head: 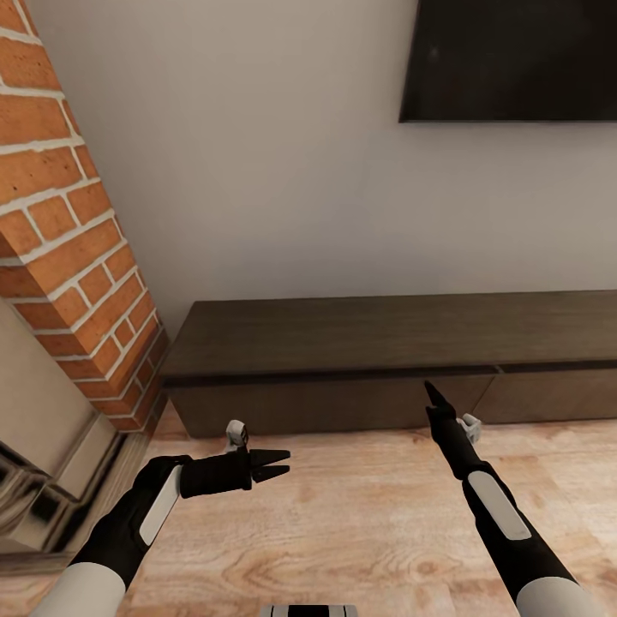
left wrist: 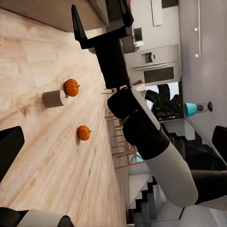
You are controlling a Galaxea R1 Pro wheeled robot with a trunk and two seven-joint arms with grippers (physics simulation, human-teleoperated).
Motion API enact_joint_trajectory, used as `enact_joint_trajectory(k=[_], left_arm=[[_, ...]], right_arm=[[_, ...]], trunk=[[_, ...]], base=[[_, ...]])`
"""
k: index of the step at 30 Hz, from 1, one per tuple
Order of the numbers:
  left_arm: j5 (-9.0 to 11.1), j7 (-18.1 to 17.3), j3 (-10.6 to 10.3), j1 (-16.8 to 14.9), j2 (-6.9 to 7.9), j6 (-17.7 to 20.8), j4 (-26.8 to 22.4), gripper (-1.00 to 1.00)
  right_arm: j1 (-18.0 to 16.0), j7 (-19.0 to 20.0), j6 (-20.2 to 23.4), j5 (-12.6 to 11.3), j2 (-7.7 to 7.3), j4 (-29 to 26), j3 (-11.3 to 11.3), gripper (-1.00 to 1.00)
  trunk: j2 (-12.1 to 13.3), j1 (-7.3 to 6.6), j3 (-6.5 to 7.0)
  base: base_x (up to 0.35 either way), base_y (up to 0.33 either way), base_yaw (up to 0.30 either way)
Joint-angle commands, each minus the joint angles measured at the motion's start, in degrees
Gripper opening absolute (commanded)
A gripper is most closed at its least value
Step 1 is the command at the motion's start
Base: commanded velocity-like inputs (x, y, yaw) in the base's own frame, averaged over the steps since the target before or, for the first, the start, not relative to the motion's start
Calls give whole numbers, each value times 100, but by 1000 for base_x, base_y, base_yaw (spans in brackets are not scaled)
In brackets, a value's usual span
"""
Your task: Place each of the two pumpkins and all three candles from the living room inside a cabinet in the living room (use any cabinet), then make sure every cabinet is closed, and position the cauldron so it is next to a table in the living room.
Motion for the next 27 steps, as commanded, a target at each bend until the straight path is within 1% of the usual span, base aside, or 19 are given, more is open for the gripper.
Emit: enact_joint_trajectory(k=[1, 17, 20, 22, 24, 27], left_arm=[[20, -5, -12, -3, 6, 37, 0, 100], [23, -4, -13, -3, 6, 36, 2, 100], [23, -7, -13, -3, 8, 37, 3, 100], [23, -8, -13, -3, 8, 35, 3, 100], [23, -8, -13, -3, 9, 36, 3, 100], [23, -9, -13, -3, 6, 36, 3, 100]], right_arm=[[-2, 22, 26, -59, 0, 5, -2, 100], [-2, 27, 40, -69, 0, 15, -2, 100], [-1, 31, 48, -184, 0, 15, -2, 100], [-2, 37, 51, -377, -3, 19, 3, 100], [-2, 47, 51, -486, -6, 21, 5, 100], [-2, 71, 52, -565, -8, 24, 6, 100]], trunk=[[-2, -1, -4], [-2, -1, -4], [-2, -1, -4], [-2, -1, -4], [-2, -1, -4], [-2, -1, -4]], base=[[37, 12, 0], [48, 2, 0], [16, 0, 0], [9, 0, 0], [62, 0, 0], [151, 0, 0]])
